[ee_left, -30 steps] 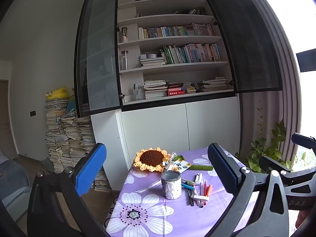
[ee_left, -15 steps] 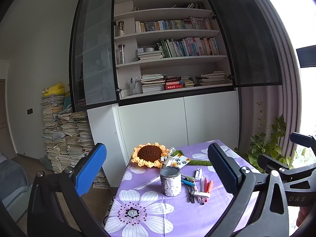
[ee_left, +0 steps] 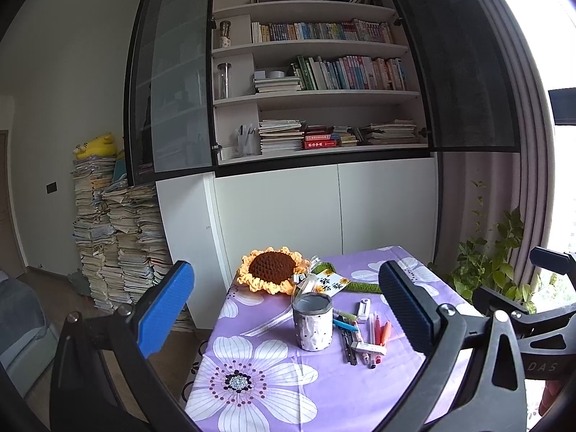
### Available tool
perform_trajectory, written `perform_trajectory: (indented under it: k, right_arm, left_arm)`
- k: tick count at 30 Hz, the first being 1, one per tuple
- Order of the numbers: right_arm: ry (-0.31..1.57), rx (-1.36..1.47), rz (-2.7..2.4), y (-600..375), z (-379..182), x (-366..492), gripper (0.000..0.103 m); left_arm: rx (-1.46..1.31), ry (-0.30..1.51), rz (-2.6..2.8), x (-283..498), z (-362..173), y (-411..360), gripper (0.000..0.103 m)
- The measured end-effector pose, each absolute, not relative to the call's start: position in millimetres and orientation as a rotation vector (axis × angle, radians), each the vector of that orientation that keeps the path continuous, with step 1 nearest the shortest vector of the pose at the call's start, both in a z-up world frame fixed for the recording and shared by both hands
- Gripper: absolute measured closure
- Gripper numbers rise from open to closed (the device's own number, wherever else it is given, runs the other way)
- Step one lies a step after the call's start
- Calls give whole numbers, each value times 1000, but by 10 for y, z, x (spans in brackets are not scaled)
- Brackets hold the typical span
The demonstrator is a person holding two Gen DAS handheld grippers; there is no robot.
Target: Organize stationery
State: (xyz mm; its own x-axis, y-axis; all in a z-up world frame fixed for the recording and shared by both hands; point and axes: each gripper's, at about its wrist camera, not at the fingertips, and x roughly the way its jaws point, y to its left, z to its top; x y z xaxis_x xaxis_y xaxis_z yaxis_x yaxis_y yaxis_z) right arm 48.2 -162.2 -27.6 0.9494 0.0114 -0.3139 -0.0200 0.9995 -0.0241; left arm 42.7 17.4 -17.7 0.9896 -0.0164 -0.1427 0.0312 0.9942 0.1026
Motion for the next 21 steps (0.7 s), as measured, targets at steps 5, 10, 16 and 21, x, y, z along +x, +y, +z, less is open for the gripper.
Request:
perform_trajectory:
  k: [5,10,16,21]
  right_arm:
    - [331,-33,19,-1594,-298,536,0]
    - [346,-35,22,-1568,-329,608,0]
    - [367,-41,15,-1561,-375,692,0]
    - [395,-46,11,-1550,-433,790,0]
  left_arm:
    - [102,150,-21,490,-187,200,1]
    - [100,159,-26,563,-220,207,1]
    - [95,181,-35,667,-279,219,1]
    - [101,203,-35,777,-341,230,1]
